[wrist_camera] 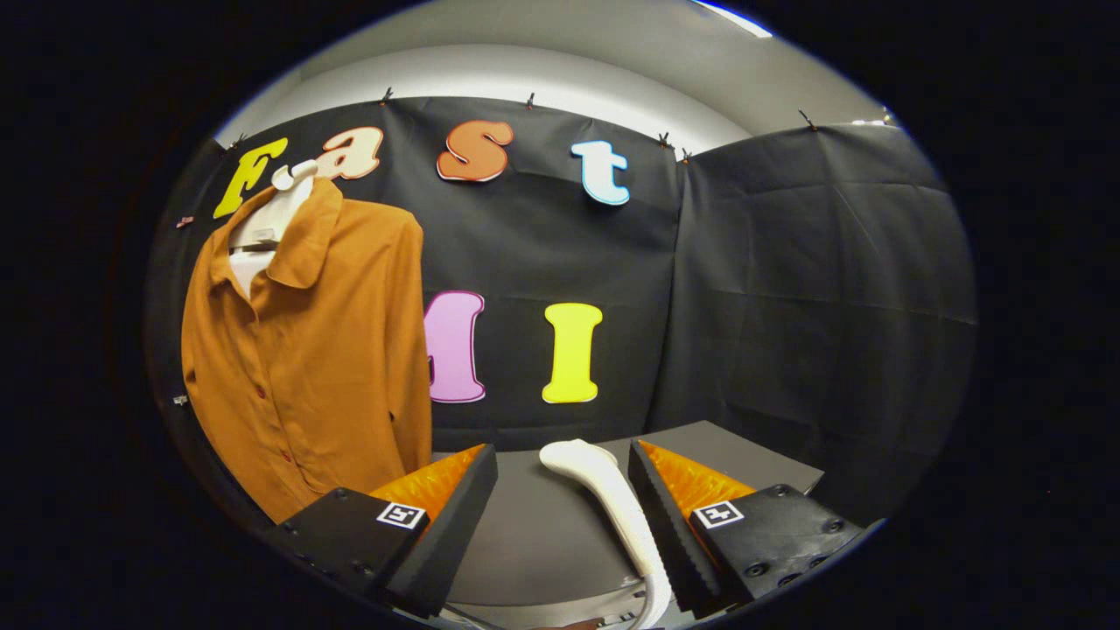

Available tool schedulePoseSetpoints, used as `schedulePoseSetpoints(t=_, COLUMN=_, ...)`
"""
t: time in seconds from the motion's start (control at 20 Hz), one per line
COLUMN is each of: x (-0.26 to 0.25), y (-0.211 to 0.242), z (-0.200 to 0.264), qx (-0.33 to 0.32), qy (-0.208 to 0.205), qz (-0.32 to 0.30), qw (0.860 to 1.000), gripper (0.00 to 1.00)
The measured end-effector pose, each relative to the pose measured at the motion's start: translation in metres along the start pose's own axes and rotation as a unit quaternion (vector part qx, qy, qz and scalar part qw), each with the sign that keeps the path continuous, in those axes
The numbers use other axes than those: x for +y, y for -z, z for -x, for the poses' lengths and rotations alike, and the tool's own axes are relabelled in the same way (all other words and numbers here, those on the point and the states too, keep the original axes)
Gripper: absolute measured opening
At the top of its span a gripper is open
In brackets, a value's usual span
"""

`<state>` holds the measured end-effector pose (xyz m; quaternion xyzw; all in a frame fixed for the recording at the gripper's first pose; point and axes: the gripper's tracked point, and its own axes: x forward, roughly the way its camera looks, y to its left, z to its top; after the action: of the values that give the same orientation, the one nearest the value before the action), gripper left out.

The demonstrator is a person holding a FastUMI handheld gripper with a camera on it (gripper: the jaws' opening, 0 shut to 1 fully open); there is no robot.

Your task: Iron the clothes twice with a garment steamer, once on the left side and once on the right side.

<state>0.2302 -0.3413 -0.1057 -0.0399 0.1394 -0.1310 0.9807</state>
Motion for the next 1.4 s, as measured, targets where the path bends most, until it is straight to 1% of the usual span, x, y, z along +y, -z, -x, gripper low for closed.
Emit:
schedulePoseSetpoints(t=0.3, x=-0.029, y=0.037, z=-0.037, qx=0.059, qy=0.002, qz=-0.008, qw=0.998, gripper=0.95)
schedulePoseSetpoints(t=0.6, x=-0.039, y=0.065, z=-0.065, qx=0.113, qy=-0.005, qz=-0.019, qw=0.993, gripper=0.94)
schedulePoseSetpoints(t=0.8, x=-0.038, y=0.087, z=-0.078, qx=0.159, qy=-0.021, qz=-0.019, qw=0.987, gripper=0.93)
schedulePoseSetpoints(t=0.95, x=-0.042, y=0.093, z=-0.085, qx=0.175, qy=-0.023, qz=-0.022, qw=0.984, gripper=0.92)
schedulePoseSetpoints(t=1.1, x=-0.047, y=0.106, z=-0.091, qx=0.199, qy=-0.015, qz=-0.017, qw=0.98, gripper=0.89)
schedulePoseSetpoints(t=1.2, x=-0.046, y=0.116, z=-0.094, qx=0.216, qy=-0.02, qz=-0.006, qw=0.976, gripper=0.85)
schedulePoseSetpoints(t=1.4, x=-0.045, y=0.129, z=-0.099, qx=0.244, qy=-0.022, qz=0.001, qw=0.969, gripper=0.83)
